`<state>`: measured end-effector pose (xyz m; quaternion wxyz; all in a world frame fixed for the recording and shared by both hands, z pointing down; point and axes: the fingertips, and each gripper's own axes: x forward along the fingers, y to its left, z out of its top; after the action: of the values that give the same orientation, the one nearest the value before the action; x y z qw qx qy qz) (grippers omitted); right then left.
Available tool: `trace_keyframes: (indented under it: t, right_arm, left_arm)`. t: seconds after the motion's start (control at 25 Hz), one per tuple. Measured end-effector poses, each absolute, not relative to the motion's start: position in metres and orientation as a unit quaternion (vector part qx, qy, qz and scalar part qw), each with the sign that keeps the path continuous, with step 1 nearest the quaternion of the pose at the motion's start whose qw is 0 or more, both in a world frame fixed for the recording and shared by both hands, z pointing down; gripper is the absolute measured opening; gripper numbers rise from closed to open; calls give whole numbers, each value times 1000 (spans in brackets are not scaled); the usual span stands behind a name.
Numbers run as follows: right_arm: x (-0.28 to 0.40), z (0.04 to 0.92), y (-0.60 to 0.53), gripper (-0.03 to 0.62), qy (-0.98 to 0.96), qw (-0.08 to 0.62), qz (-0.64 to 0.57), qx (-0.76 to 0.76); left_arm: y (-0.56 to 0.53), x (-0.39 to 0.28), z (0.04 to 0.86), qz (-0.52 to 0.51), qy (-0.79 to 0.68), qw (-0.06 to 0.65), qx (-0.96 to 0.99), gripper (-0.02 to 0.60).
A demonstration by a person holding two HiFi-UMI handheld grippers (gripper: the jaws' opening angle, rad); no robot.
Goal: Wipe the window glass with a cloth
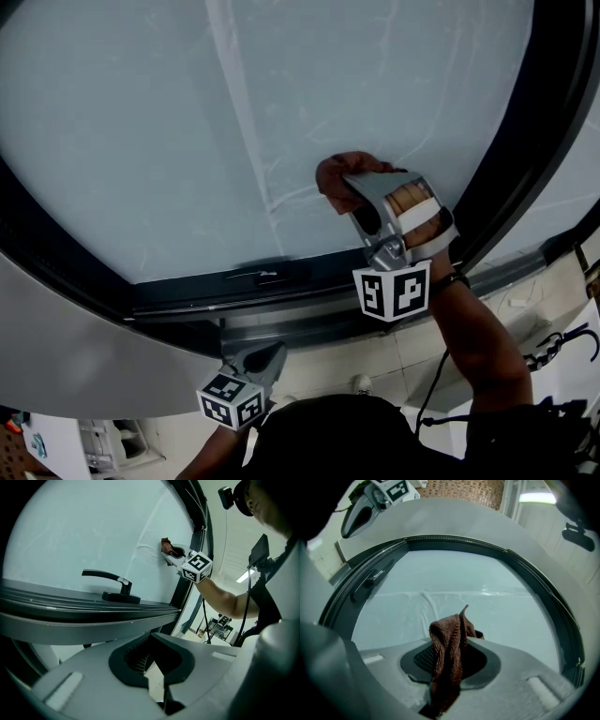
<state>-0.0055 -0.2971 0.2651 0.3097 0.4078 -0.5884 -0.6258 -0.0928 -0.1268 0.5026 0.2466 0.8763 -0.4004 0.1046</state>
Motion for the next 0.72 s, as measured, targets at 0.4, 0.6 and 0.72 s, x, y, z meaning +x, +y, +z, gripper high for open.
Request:
trace_keyframes:
  t: [0.4,0.6,0.72]
  right_arm:
    - [-10,305,-295,80,-610,318,-613,390]
    - [-9,311,-294,80,-616,308,-607,397]
    - [-8,318,-294,80,-621,311,-600,397]
  left_arm:
    - [-126,-91,504,106,-398,249,876,17]
    - [-126,-93,504,106,-400,250,875,17]
    - [-126,-94,503,105,-401,250,875,17]
